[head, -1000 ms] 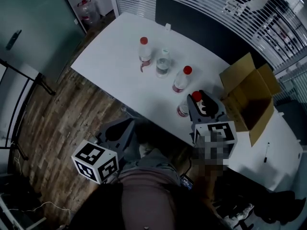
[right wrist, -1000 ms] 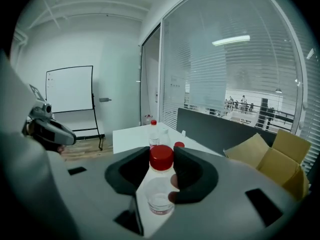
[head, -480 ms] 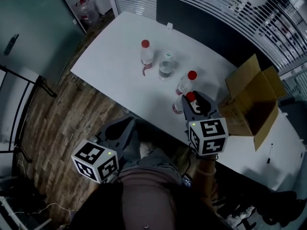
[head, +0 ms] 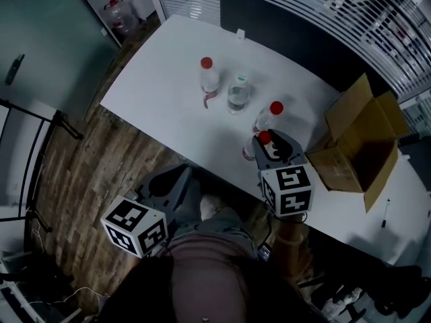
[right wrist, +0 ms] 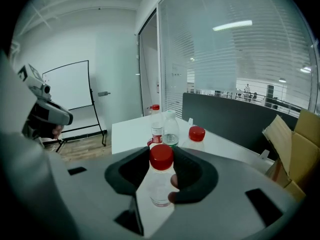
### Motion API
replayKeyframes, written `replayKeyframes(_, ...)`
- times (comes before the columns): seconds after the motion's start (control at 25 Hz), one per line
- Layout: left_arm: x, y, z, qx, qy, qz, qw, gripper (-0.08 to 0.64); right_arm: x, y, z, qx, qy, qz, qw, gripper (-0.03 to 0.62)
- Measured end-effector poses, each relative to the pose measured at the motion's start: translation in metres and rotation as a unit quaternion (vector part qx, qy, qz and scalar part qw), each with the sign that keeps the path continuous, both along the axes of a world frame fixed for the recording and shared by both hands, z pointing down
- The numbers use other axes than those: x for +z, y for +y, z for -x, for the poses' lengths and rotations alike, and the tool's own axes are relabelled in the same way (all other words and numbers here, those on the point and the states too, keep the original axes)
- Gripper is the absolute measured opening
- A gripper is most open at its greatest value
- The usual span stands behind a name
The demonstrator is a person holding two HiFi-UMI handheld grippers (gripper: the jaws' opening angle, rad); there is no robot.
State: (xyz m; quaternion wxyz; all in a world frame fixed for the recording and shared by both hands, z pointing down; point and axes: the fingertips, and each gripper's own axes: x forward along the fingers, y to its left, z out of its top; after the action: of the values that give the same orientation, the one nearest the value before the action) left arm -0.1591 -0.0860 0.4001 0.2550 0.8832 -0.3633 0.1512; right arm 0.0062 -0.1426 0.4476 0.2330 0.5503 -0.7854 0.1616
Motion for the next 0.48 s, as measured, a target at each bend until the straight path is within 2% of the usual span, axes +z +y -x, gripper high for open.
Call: replayKeyframes(0.48, 0.0026, -0.0028, -0.0084, 0.030, -0.007, 0.002, 0.9995, 0.009, 0.0037, 0.0000, 0.0010, 0.011, -0.009, -0.003, 1.000, 0.164)
